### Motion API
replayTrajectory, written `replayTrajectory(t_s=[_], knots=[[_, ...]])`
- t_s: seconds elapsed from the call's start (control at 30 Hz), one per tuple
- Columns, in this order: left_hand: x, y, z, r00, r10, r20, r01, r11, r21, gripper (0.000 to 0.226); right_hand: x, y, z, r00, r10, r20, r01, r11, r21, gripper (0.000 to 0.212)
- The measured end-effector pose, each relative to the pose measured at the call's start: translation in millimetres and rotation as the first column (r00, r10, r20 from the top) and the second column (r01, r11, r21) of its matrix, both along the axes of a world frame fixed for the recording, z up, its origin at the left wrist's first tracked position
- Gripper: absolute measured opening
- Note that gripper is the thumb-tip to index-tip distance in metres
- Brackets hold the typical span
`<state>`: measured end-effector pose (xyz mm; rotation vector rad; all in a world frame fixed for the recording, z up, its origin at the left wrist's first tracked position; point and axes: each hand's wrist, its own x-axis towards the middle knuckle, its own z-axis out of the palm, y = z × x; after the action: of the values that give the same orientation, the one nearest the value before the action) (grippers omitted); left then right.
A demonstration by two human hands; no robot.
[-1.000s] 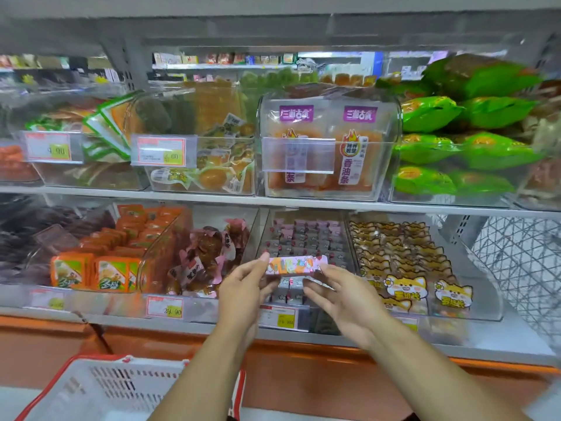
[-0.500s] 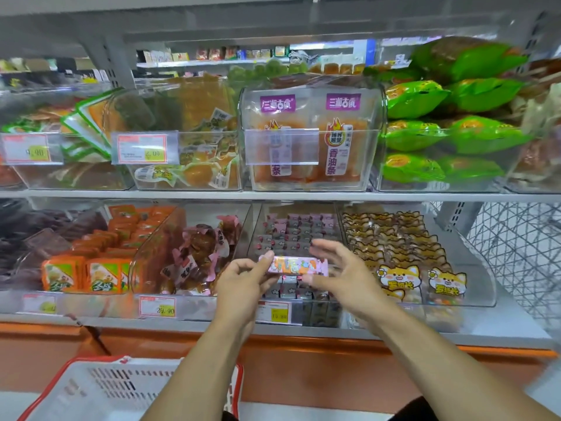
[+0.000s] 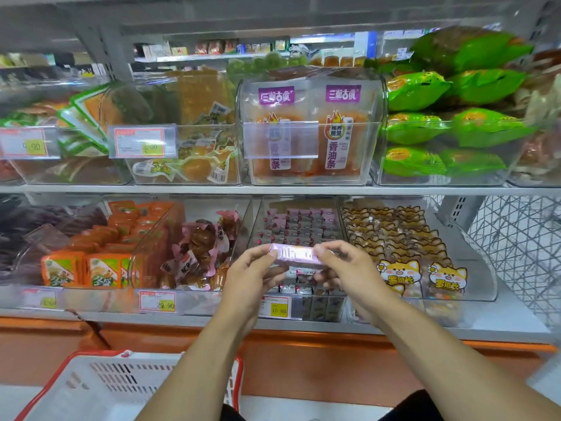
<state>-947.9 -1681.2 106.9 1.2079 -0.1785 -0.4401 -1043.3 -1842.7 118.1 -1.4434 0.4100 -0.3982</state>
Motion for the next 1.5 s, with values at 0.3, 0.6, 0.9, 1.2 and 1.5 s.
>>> replayTrajectory(t_s=[0.3,0.6,0.9,1.2,1.5], knots=[[0.6,1.7,-0.7,0.999,0.043,-0.004,-0.043,0.999,-0.002,0.025,-0.3,-1.9,-1.1,0.991,0.130,0.014,-0.131,0.991,0.040,0.043],[1.0,2.8,-1.7,1.000,0.012,0.009,-0.013,0.999,0.049,0.033,2.5,-2.1,-2.1,0.994,0.104,-0.015,-0.104,0.995,-0.006,0.023],[1.9,2.2,-3.2,1.000,0.001,-0.019,-0.001,1.000,0.015,0.034,3.8,-2.4,-1.8,0.997,0.066,-0.045,-0.063,0.996,0.064,0.041],[3.0,3.2,-4.0,0.993,0.118,0.022,-0.120,0.972,0.204,0.052,1.9,-5.9,1.0,0.983,0.184,0.001,-0.183,0.974,0.134,0.017],[1.1,5.1,-2.4,0.978,0.143,0.150,-0.181,0.944,0.277,0.044,9.4,1.0,-1.3,0.993,0.114,0.022,-0.117,0.977,0.180,0.019]])
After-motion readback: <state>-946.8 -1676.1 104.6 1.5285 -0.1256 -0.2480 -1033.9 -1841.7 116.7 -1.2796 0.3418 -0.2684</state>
